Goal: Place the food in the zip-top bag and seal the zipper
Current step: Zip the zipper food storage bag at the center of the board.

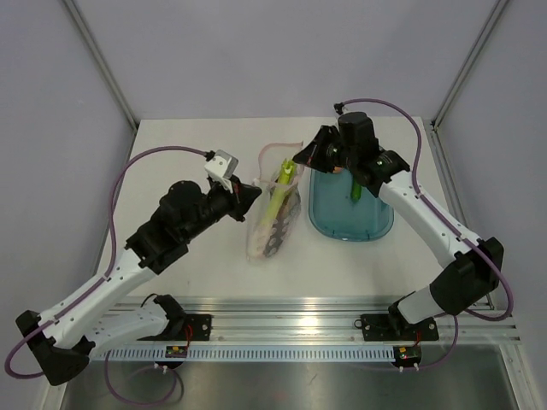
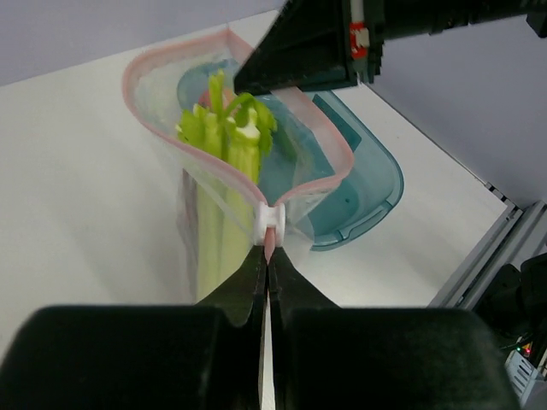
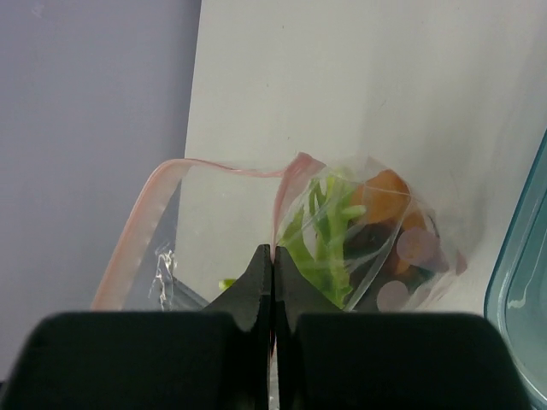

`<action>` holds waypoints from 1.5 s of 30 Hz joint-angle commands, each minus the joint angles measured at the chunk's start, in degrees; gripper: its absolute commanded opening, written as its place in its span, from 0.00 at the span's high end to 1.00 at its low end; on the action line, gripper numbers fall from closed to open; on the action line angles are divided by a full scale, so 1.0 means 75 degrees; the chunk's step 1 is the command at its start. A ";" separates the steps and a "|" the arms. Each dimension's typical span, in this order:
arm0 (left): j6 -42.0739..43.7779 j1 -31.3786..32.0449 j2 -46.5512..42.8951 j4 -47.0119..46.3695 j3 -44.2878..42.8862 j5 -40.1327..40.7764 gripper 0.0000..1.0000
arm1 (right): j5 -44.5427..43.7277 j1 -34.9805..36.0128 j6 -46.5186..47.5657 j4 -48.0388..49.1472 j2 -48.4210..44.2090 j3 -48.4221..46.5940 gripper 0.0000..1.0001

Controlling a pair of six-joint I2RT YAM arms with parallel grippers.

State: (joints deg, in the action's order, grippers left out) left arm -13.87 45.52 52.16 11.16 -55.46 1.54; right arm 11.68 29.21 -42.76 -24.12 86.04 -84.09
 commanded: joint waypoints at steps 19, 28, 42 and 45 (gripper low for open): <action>0.0958 -0.3619 0.1236 -0.0187 -0.1944 -0.8747 1.00 | 0.1650 0.0382 0.5008 -0.1493 -0.2228 -0.1042 0.25; 0.0935 -0.3690 0.1471 -0.0070 -0.2214 -0.9111 1.00 | 0.1652 0.1600 0.6660 -0.1940 -0.0926 -0.2497 0.28; 0.0501 -0.3725 0.1553 -0.0480 -0.2086 -0.9346 1.00 | 0.3362 0.1941 0.7647 -0.2784 0.0410 -0.3775 0.37; 0.0478 -0.3713 0.1611 -0.0527 -0.2109 -0.9416 1.00 | 0.3469 0.1941 0.7647 -0.2737 0.0481 -0.3787 0.39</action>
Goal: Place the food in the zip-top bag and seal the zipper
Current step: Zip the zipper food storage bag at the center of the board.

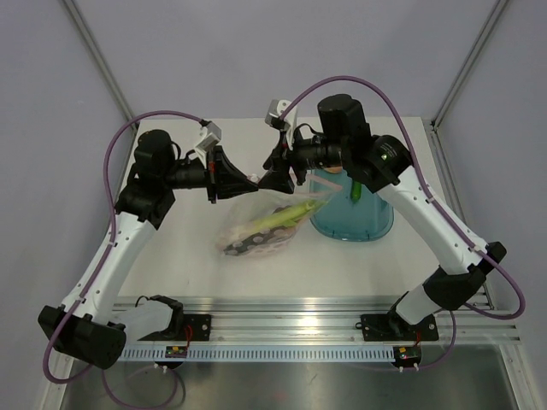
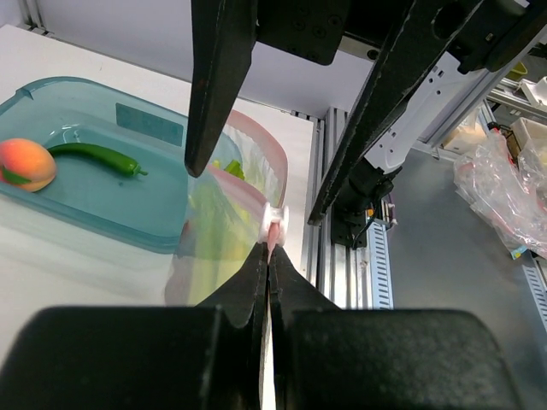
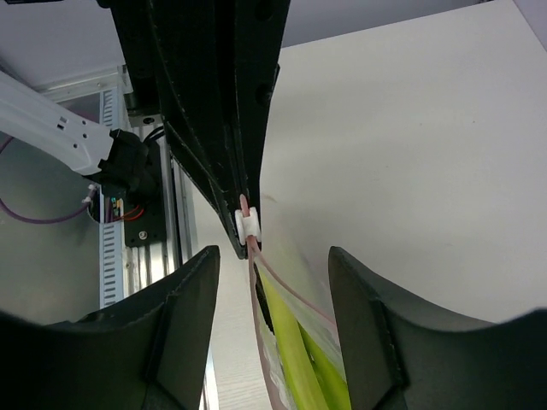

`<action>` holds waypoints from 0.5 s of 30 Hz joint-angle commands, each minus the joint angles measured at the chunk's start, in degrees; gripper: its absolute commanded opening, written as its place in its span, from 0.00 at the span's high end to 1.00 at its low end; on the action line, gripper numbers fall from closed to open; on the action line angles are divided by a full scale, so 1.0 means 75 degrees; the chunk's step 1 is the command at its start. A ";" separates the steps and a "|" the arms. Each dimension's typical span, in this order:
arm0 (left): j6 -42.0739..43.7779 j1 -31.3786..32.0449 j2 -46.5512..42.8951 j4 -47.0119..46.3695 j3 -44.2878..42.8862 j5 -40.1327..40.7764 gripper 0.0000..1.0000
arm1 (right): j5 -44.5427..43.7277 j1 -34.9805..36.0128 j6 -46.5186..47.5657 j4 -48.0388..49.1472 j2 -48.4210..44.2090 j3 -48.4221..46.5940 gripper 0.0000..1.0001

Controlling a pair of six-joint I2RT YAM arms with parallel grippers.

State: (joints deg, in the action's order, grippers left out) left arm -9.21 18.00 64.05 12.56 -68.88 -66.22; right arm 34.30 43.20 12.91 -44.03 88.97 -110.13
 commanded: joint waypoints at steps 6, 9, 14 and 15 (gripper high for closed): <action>-0.0213 -0.0044 0.0073 -0.0784 -0.0366 -0.0441 1.00 | 0.0898 0.0076 0.0224 -0.0106 0.0313 -0.0527 0.43; -0.0236 -0.0056 0.0073 -0.0784 -0.0378 -0.0417 1.00 | 0.0981 0.0076 0.0190 -0.0118 0.0454 -0.0645 0.46; -0.0260 -0.0056 0.0073 -0.0795 -0.0355 -0.0429 1.00 | 0.1133 0.0076 0.0119 -0.0047 0.0501 -0.0598 0.60; -0.0260 -0.0045 0.0085 -0.0795 -0.0355 -0.0417 1.00 | 0.1122 0.0076 0.0107 -0.0036 0.0489 -0.0598 0.67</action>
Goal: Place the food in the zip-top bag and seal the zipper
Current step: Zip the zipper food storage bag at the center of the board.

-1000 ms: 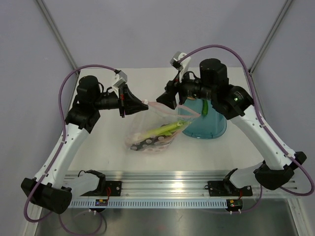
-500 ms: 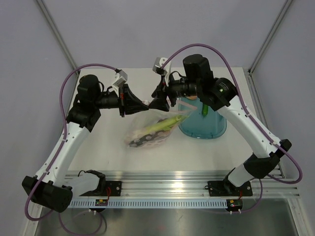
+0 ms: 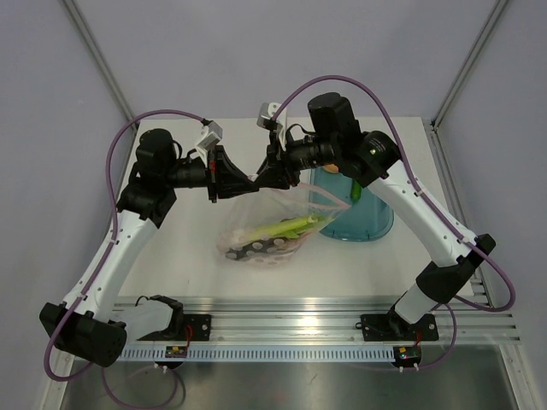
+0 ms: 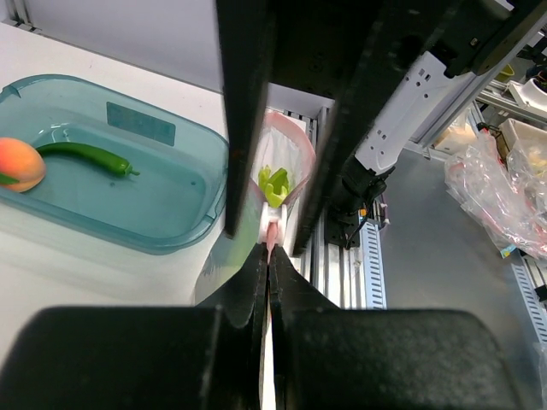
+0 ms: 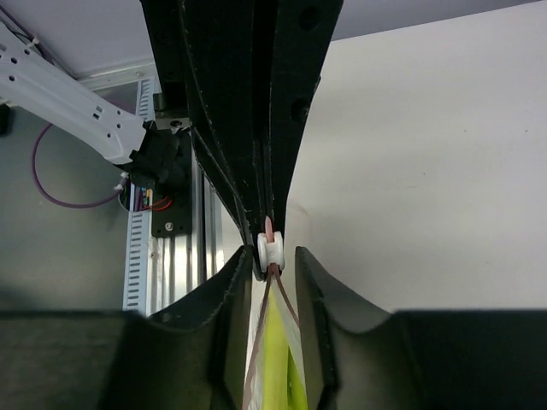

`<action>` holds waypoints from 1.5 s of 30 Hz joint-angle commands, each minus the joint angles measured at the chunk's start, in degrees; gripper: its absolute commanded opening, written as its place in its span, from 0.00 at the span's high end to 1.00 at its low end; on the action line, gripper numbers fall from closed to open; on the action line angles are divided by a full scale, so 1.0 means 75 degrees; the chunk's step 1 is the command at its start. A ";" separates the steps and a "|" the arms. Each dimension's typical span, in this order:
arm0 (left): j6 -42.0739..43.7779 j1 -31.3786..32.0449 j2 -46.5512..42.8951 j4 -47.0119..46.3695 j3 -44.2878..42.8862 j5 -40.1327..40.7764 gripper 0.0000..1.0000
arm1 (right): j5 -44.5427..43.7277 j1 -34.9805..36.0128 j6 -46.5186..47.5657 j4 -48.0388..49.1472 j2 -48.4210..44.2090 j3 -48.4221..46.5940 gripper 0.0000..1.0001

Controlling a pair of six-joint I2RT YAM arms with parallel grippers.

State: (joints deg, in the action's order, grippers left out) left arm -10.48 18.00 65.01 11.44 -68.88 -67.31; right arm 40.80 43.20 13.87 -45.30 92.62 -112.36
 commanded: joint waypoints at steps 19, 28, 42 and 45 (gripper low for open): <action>-0.0360 -0.0056 0.0039 -0.0846 -0.0284 -0.0248 1.00 | 0.0490 0.0076 -0.0267 0.0544 -0.0162 -0.0054 0.64; -0.0325 -0.0056 0.0027 -0.0846 -0.0238 -0.0201 1.00 | 0.0127 0.0076 -0.0197 0.0508 -0.0348 0.0191 1.00; -0.0454 -0.1039 -0.0231 -0.1057 -0.0167 -0.0154 1.00 | -0.0576 0.0064 -0.0010 0.1013 -0.1942 0.2663 1.00; -0.0815 -0.1483 -0.0301 -0.1442 -0.0144 -0.0120 1.00 | -0.0751 0.0064 0.0073 0.0814 -0.2176 0.2956 1.00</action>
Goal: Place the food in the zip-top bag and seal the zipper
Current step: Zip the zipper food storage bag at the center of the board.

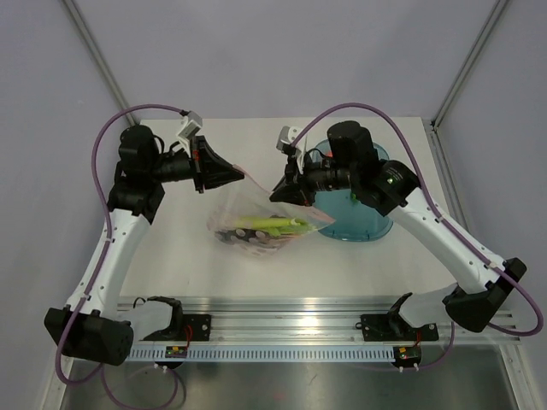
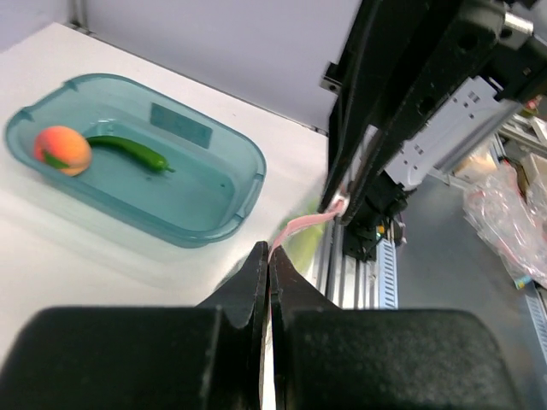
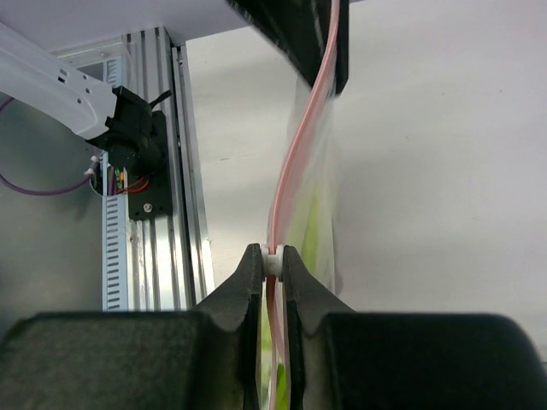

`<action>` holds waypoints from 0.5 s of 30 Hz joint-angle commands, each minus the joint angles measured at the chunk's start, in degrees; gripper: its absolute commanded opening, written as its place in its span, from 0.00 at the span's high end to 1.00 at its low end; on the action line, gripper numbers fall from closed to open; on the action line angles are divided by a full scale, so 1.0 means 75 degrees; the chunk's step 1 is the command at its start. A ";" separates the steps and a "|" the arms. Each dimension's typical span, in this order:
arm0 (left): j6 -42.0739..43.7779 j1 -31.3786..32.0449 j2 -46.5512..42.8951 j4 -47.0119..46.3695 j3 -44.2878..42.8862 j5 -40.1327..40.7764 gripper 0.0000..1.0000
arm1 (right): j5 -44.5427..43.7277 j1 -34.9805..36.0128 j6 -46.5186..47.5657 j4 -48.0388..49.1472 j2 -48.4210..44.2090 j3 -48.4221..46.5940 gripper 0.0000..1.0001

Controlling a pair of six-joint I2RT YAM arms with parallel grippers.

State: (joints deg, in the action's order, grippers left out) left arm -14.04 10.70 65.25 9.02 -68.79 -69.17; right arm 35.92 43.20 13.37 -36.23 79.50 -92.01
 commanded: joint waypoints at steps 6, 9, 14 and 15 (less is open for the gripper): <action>-0.1149 -0.1308 -0.0275 -0.2010 -0.0144 0.0702 1.00 | -0.0758 -0.0111 -0.0082 -0.0291 -0.1083 0.1321 1.00; -0.1641 -0.1414 -0.0193 -0.2525 -0.0015 0.0936 1.00 | -0.1039 -0.0240 -0.0270 -0.0092 -0.1598 0.1977 1.00; -0.1796 -0.1415 -0.0146 -0.2655 0.0137 0.1218 1.00 | -0.1602 -0.0346 -0.0551 0.0002 -0.2279 0.2809 1.00; -0.1830 -0.1612 -0.0146 -0.2655 0.0161 0.1311 1.00 | -0.1648 -0.0358 -0.0575 -0.0009 -0.2466 0.2892 1.00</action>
State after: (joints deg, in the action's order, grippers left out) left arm -25.50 1.15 64.88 -3.07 -67.20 -65.08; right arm 26.96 41.06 11.20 -34.06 64.99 -72.82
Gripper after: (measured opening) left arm 0.004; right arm 0.136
